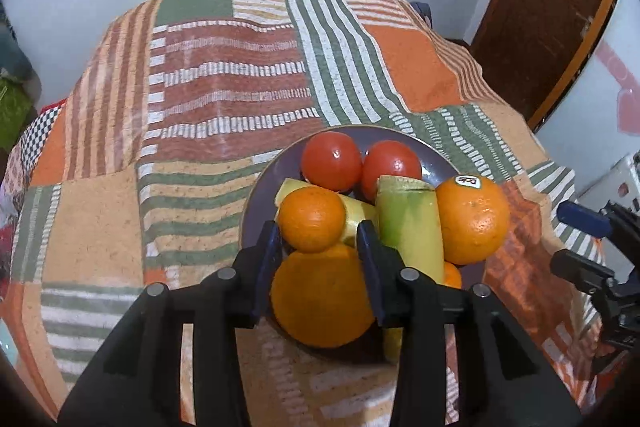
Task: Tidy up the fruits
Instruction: 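Grasp a dark red date with the left tool while the right tool grasps another date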
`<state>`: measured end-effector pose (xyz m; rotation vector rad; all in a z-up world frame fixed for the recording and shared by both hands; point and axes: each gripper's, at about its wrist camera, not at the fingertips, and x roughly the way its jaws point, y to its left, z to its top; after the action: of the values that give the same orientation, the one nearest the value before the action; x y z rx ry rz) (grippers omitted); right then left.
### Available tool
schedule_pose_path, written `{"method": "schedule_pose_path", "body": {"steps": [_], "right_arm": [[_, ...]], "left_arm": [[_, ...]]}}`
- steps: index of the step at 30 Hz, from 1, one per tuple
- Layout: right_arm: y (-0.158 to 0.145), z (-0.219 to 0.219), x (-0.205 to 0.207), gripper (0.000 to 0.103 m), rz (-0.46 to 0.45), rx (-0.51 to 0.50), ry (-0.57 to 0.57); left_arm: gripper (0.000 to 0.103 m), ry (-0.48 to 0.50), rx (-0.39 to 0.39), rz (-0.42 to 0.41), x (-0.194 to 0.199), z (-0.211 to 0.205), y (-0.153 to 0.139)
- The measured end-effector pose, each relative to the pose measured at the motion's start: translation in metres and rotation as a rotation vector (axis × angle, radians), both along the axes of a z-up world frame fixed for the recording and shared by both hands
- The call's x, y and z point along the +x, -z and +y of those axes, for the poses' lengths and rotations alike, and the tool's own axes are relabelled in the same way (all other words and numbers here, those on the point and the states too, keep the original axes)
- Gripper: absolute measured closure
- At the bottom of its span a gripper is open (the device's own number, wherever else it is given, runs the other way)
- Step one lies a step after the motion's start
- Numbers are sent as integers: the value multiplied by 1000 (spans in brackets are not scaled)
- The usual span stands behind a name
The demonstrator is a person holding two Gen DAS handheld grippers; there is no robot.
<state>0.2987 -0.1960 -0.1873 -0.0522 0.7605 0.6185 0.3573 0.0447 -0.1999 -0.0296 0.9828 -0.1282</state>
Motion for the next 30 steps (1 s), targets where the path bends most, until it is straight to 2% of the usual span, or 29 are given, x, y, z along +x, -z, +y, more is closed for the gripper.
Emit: {"method": "schedule_pose_path", "body": {"steps": [8, 11, 16, 21, 27, 30], "right_arm": [[-19, 3, -25, 55, -36, 1, -13], [-25, 5, -35, 55, -47, 3, -24], [-27, 8, -42, 55, -45, -7, -33], [-16, 19, -47, 55, -15, -36, -54], [7, 34, -58, 55, 50, -73, -103], [19, 39, -63, 55, 89, -79, -128]], "left_arm": [[62, -5, -1, -61, -44, 5, -35], [62, -33, 9, -63, -54, 16, -36], [62, -89, -30, -28, -69, 37, -31], [61, -91, -26, -23, -97, 30, -28], [48, -85, -7, -12, -132, 14, -18], [46, -80, -14, 5, -144, 8, -12]]}}
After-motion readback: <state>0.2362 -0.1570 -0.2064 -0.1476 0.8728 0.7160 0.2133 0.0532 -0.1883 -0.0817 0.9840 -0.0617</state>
